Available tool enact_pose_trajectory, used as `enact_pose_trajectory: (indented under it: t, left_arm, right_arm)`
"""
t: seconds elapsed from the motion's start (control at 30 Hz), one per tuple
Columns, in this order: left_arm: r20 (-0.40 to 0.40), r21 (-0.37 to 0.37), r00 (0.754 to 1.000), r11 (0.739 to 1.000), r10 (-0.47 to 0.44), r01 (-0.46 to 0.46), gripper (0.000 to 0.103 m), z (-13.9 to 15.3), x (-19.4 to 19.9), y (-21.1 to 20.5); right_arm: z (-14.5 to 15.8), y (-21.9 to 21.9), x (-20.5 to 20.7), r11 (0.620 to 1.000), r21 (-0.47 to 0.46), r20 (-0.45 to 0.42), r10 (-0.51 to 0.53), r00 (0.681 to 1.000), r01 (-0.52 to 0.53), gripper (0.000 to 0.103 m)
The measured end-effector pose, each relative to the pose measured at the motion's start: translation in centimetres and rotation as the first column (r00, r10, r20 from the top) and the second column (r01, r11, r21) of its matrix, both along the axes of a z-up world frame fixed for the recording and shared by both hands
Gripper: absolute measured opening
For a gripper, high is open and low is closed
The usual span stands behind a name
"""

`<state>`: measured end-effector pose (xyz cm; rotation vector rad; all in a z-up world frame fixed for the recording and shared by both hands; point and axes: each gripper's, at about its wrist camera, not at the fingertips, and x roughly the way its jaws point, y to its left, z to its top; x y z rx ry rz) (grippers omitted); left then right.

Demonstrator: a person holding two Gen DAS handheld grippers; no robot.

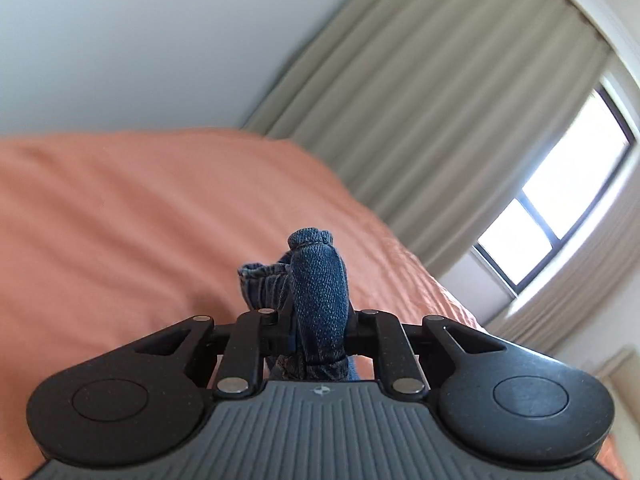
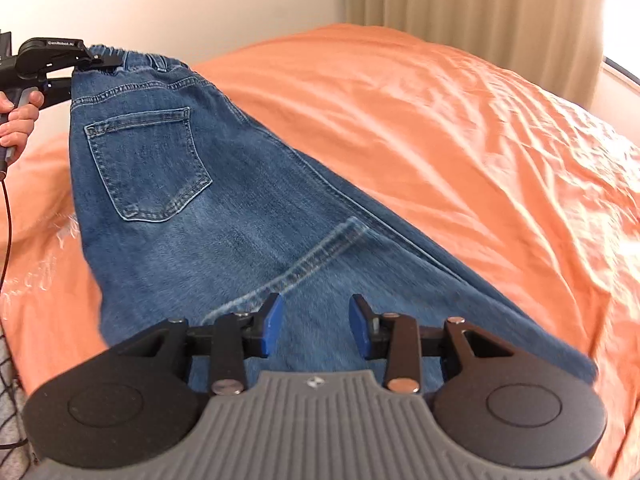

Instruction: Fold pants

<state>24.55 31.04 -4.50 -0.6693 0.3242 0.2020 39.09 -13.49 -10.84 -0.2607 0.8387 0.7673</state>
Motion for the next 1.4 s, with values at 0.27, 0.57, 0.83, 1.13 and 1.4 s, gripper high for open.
enact_pose_trajectory:
  t: [0.27, 0.57, 0.83, 1.13, 1.4]
  left_arm:
    - [0.021, 0.408, 0.979, 0.895, -0.205, 0.179, 0.018, 7.3, 0.1, -17.0]
    - [-0.18, 0.634, 0.895, 0.648, -0.407, 0.422, 0.019, 1.8, 1.0, -34.7]
    - [-0.45, 0.505, 0.748, 0.552, -0.488, 0.664, 0.02, -7.2, 0.0, -40.9]
    - [-0.388, 0.071, 0.584, 0.608, -0.714, 0.791, 0.07, -7.0, 3.4, -37.3]
    - [-0.377, 0.16, 0.648, 0.642, -0.662, 0.75, 0.071, -3.2, 4.6, -33.2]
  right_arm:
    - [0.7, -7.2, -4.3, 0.988, 0.051, -0.002, -0.148, 0.989, 0.148, 0.034]
    - [-1.6, -13.8, -7.7, 0.944, 0.154, -0.062, -0.285, 0.957, 0.291, 0.034]
    - [-3.1, -17.2, -9.3, 0.926, 0.148, -0.12, -0.331, 0.936, 0.346, 0.034]
    - [-2.8, -18.3, -9.8, 0.916, 0.114, -0.122, -0.373, 0.92, 0.386, 0.036]
    - [-0.3, -16.7, -7.7, 0.895, 0.225, -0.176, -0.352, 0.919, 0.386, 0.037]
